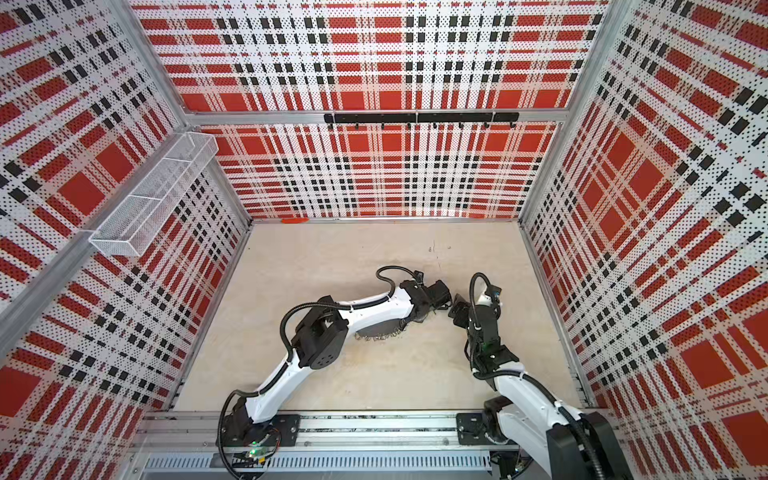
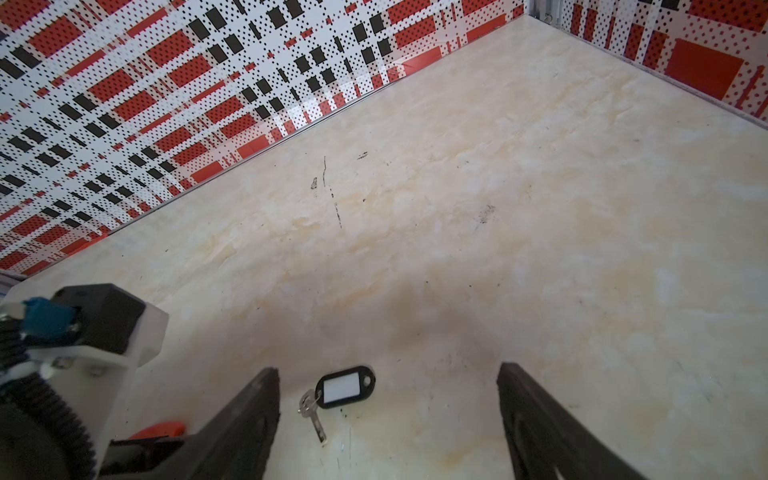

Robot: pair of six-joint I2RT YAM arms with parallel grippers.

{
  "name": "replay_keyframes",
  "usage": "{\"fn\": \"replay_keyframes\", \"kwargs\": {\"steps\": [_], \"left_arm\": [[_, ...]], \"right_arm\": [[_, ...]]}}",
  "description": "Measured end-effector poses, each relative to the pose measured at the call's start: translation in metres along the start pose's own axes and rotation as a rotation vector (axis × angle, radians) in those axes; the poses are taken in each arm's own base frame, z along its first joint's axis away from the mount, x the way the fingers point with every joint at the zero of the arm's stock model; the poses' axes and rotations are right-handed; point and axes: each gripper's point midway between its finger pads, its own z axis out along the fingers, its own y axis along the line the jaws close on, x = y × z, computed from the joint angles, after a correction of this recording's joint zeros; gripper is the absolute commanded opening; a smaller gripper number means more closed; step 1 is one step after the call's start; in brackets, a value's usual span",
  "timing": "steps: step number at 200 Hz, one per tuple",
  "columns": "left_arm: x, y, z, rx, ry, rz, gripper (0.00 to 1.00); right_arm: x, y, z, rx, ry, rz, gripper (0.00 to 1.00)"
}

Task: Put the keys on the keyring

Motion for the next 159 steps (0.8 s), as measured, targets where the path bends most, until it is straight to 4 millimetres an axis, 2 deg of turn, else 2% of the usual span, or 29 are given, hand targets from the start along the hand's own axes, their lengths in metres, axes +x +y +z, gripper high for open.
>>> {"fn": "replay_keyframes", "kwargs": {"steps": [159], "left_arm": [[0.0041, -0.0020, 0.0007, -0.016, 0.002, 0.006, 0.33]], "right_arm": [[-0.0032, 0.0014, -0.0017, -0.007, -0.010, 0.008, 0.84]]}}
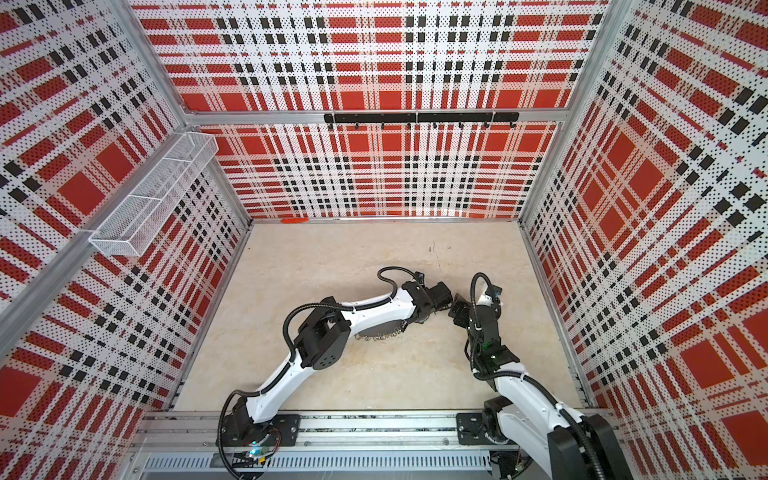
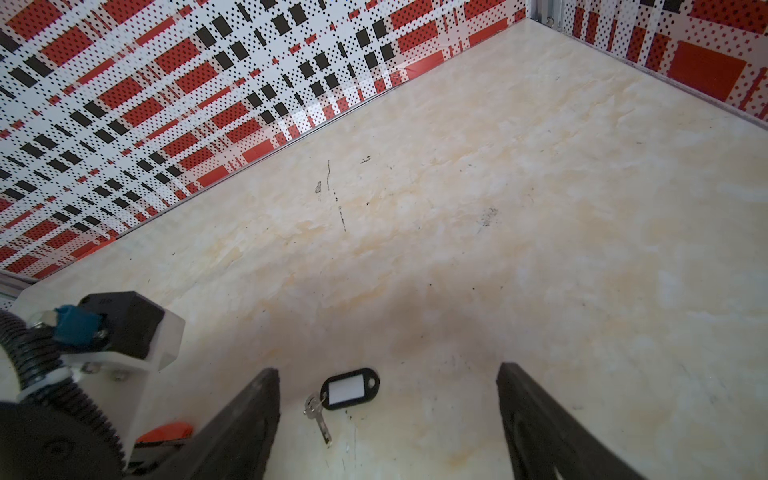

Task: Put the keys on the keyring

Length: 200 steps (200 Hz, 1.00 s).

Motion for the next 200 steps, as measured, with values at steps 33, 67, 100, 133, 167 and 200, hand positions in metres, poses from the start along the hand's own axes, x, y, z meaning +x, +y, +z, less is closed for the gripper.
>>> {"fn": "replay_keyframes", "kwargs": {"steps": [33, 67, 100, 133, 167, 200], "left_arm": [[0.0014, 0.0014, 0.0007, -0.014, -0.007, 0.002, 0.31], [0.0016, 0.0025, 0.0010, -0.022, -0.012, 0.004, 0.28], [0.0024, 0.0026, 0.0013, -0.024, -0.011, 0.006, 0.24], [0.0033, 0.0026, 0.0011, -0.025, -0.009, 0.010, 0.19], [0.0061, 0.0045, 0.0006, -0.033, -0.001, 0.020, 0.14], [0.0094, 0.0066, -0.0018, -0.051, 0.000, 0.037, 0.06]], "right_arm": [[0.0000, -0.0008, -0.0003, 0.004, 0.000, -0.001, 0.84], [-0.0004, -0.0013, -0.0006, 0.007, -0.002, -0.001, 0.84], [-0.0009, -0.0013, -0.0008, 0.007, -0.004, 0.000, 0.84], [-0.0009, -0.0014, -0.0008, 0.007, -0.004, 0.000, 0.85], [-0.0005, -0.0014, -0.0005, 0.007, -0.002, -0.001, 0.85], [0.0012, -0.0022, 0.0003, 0.011, 0.003, -0.003, 0.85]]}}
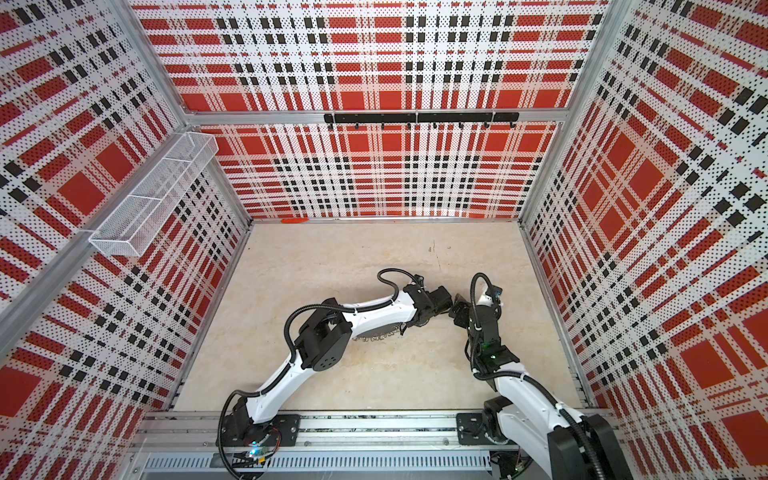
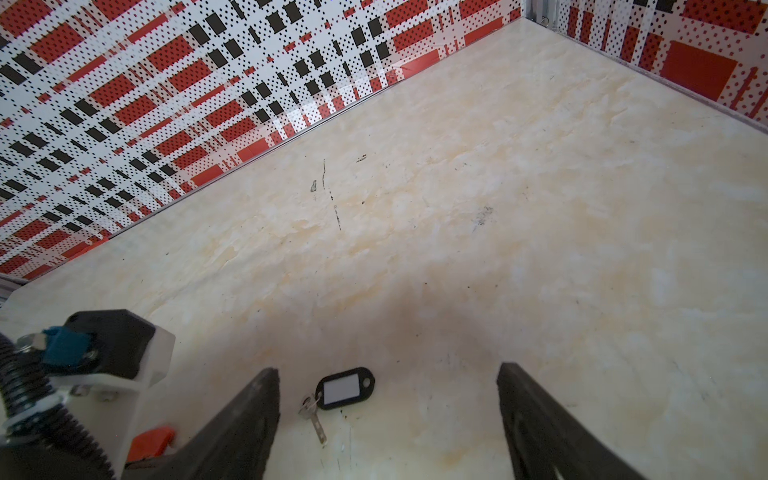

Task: Put the keys on the keyring

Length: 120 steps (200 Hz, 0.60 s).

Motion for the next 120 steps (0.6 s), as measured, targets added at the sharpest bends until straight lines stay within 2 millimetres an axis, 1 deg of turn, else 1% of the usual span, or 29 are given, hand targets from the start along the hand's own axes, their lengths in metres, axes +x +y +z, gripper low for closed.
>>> {"fn": "replay_keyframes", "kwargs": {"steps": [27, 61, 88, 120], "left_arm": [[0.003, 0.003, -0.002, -0.022, -0.004, 0.014, 0.01], [0.001, 0.009, -0.009, -0.049, -0.021, 0.025, 0.00], [-0.001, 0.012, -0.027, -0.041, -0.047, 0.037, 0.00], [-0.011, 0.022, -0.059, -0.019, -0.097, 0.046, 0.00]], "right_arm": [[0.000, -0.001, 0.000, 0.002, -0.001, 0.000, 0.85], [0.000, -0.001, 0.000, 0.004, 0.000, 0.001, 0.85], [-0.001, 0.000, 0.000, -0.004, -0.002, 0.003, 0.86], [-0.001, 0.002, 0.000, -0.011, -0.001, 0.003, 0.86]]}}
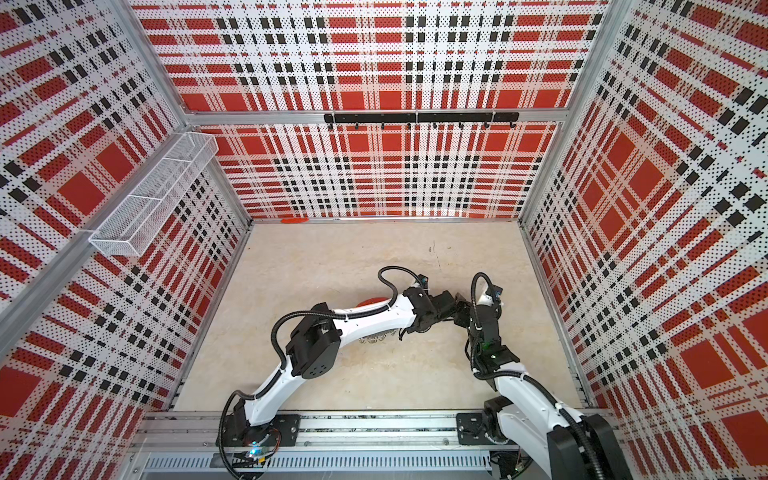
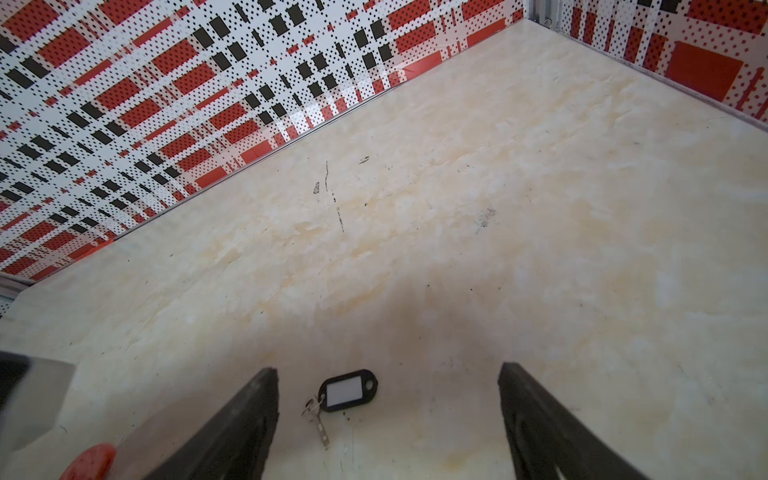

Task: Put the keys on the keyring
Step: 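Lift the keyring upright with the left gripper while the right gripper rises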

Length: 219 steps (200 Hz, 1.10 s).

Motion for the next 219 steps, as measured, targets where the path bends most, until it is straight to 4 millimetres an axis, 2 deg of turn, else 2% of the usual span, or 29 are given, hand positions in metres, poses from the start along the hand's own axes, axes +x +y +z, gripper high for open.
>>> {"fn": "replay_keyframes", "kwargs": {"steps": [34, 49, 110, 140, 165, 190, 206, 219], "left_arm": [[-0.018, 0.027, -0.032, 0.032, -0.072, 0.022, 0.00], [-0.027, 0.037, -0.047, 0.074, -0.115, 0.027, 0.00], [-0.079, 0.073, -0.107, 0.271, -0.349, 0.036, 0.00], [-0.107, 0.106, -0.137, 0.325, -0.470, -0.004, 0.00], [-0.127, 0.131, -0.163, 0.372, -0.577, -0.002, 0.00], [-0.134, 0.147, -0.181, 0.417, -0.646, 0.002, 0.00], [-0.139, 0.149, -0.193, 0.495, -0.679, 0.000, 0.00], [-0.139, 0.152, -0.198, 0.556, -0.700, 0.009, 0.00]], "right_arm": [[-0.002, 0.002, -0.002, -0.007, -0.002, -0.009, 0.86], [-0.010, 0.007, -0.003, -0.018, -0.007, -0.011, 0.85], [-0.082, 0.046, -0.017, -0.054, -0.068, -0.014, 0.69], [-0.109, 0.063, -0.028, -0.070, -0.056, -0.069, 0.66], [-0.135, 0.083, -0.040, -0.112, -0.037, -0.081, 0.69], [-0.156, 0.114, -0.050, -0.203, 0.004, -0.099, 0.70], [-0.162, 0.129, -0.055, -0.264, 0.029, -0.104, 0.70], [-0.159, 0.139, -0.059, -0.319, 0.054, -0.108, 0.70]]}}
